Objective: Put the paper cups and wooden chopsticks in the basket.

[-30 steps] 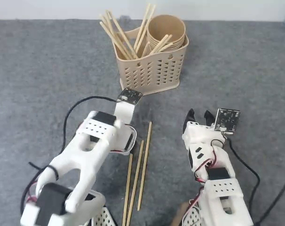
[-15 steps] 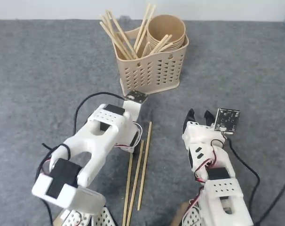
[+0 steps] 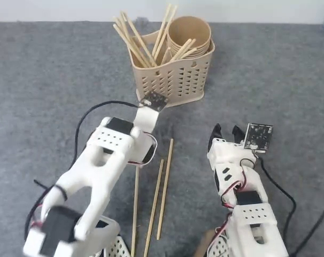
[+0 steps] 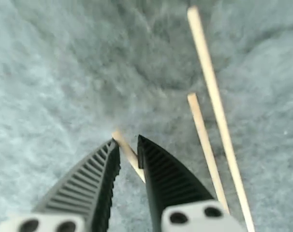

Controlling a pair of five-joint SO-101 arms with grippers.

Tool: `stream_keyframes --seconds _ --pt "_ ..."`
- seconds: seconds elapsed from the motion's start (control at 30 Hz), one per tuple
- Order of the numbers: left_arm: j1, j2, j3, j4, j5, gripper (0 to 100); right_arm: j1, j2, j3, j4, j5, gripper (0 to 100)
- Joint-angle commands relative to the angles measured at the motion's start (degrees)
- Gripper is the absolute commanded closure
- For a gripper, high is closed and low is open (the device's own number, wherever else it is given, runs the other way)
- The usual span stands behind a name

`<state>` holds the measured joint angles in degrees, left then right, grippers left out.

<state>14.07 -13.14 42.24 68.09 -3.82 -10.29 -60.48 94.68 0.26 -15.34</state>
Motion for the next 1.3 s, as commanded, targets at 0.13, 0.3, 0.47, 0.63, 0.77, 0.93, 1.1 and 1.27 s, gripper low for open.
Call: stream_keyframes --seconds 0.13,0.3,0.47,0.63,0.77,0.93,1.1,1.27 --pt "-3.2 -17.8 -5.4 0.6 -1.6 99 0.5 -0.9 0.6 -0.6 -0.2 80.8" --pt "-10.7 -25.6 -7.7 -9.1 -1.6 99 0.5 -0.9 0.6 -0.6 -0.2 80.8" --pt "-17.2 -29.7 -7.7 -20.1 -1.6 99 0.5 -0.9 0.6 -0.6 -0.1 80.8" --pt "-19.6 -33.7 -7.7 -30.7 -1.6 99 0.5 -0.9 0.6 -0.8 -0.1 80.8" --pt "-18.5 -35.1 -7.7 -40.0 -1.4 99 0.5 -0.9 0.6 -0.8 -0.1 80.8" --pt "-16.7 -35.1 -7.6 -52.5 5.9 99 0.5 -0.8 0.6 -1.0 -0.1 80.6" --pt "-16.0 -34.4 -7.7 -68.1 17.6 99 0.5 -0.8 0.6 -1.0 -0.1 80.5" --pt "-11.3 -30.2 -8.2 -77.5 25.9 99 0.5 -0.8 0.6 -1.0 -0.1 80.5"
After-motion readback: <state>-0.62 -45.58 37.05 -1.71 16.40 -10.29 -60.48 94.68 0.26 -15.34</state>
